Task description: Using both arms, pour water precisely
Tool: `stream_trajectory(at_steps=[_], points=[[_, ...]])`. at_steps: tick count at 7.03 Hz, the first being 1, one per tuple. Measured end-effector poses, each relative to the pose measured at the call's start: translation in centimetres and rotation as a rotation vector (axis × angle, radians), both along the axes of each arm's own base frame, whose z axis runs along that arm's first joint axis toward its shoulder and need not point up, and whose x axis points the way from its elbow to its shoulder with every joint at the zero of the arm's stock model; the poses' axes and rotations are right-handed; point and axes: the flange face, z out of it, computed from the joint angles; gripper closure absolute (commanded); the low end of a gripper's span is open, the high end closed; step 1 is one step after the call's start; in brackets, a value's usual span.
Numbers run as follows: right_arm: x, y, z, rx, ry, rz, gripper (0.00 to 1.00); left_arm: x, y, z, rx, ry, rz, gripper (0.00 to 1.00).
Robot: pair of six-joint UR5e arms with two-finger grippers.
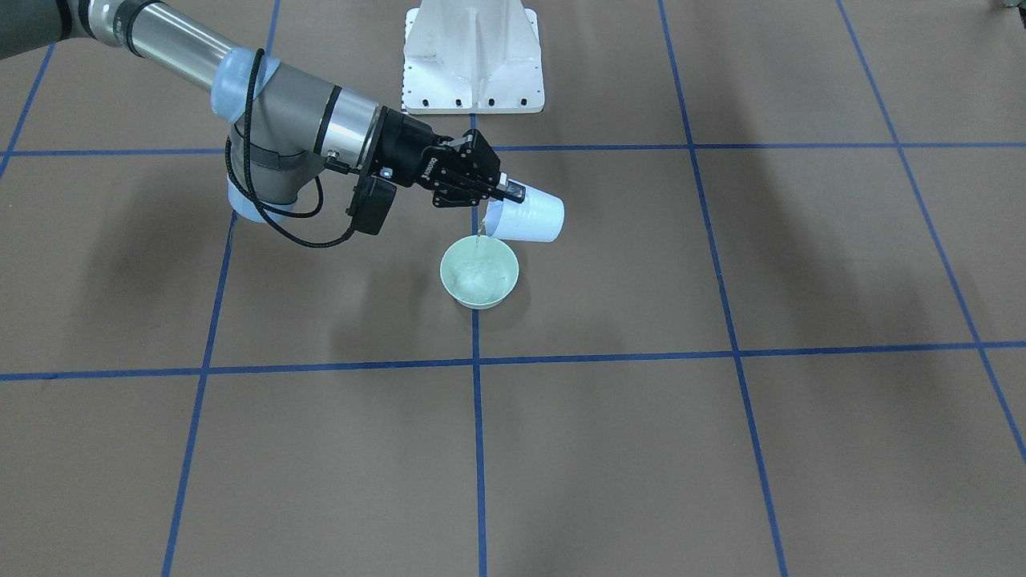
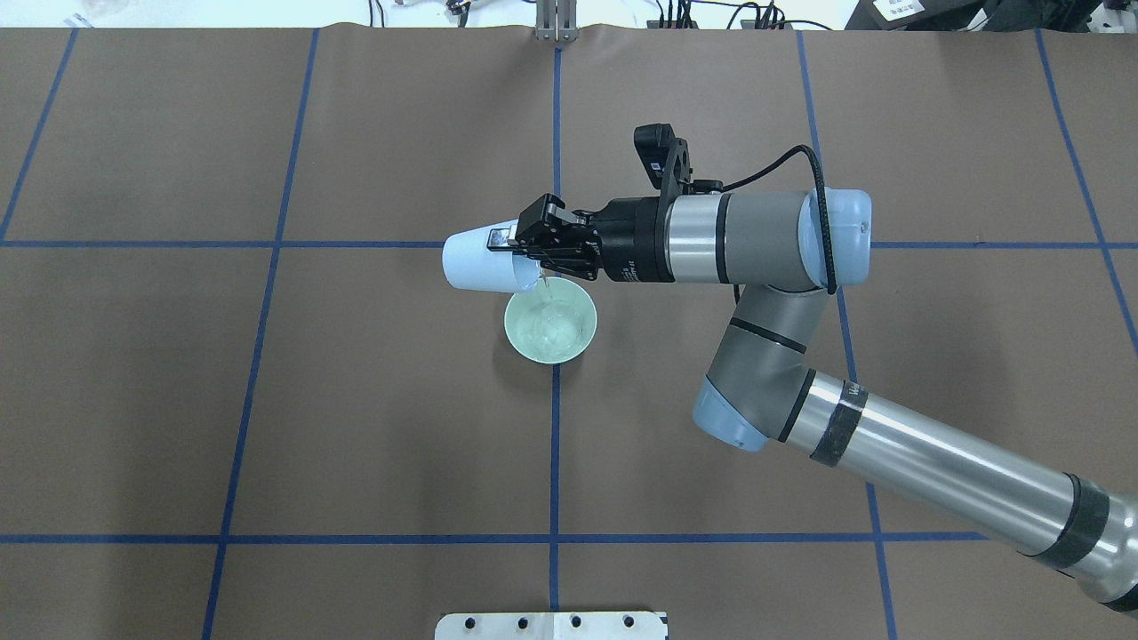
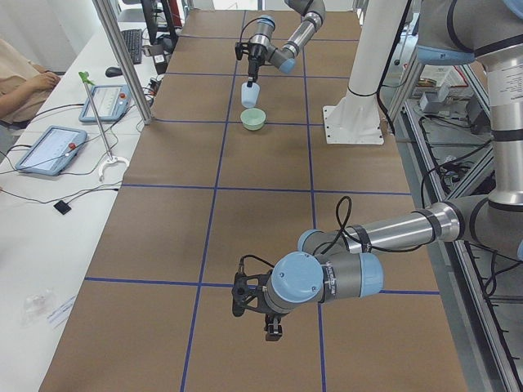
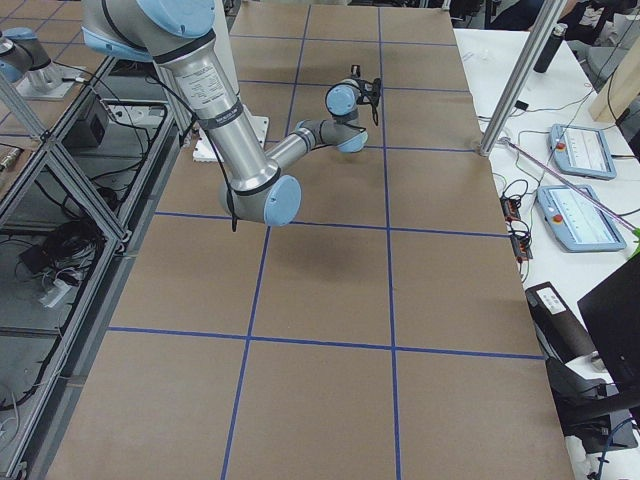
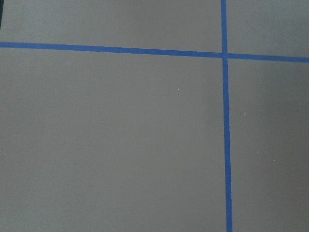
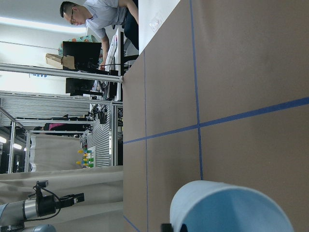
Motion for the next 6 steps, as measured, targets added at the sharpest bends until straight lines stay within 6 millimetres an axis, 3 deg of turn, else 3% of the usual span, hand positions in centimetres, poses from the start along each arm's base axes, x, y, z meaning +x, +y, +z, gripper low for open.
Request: stream_trajectory(at_steps=[5, 6], points=[[-0.5, -0.6, 2.9, -0.073, 0.129, 0.001, 1.00, -0.1, 0.3, 0.1, -0.003, 0.001, -0.005, 0.00], [-0.2, -0.9, 2.6, -0.099, 0.182, 0.004, 1.00, -0.1, 0.3, 0.2, -0.003, 0.001, -0.005, 0.00]])
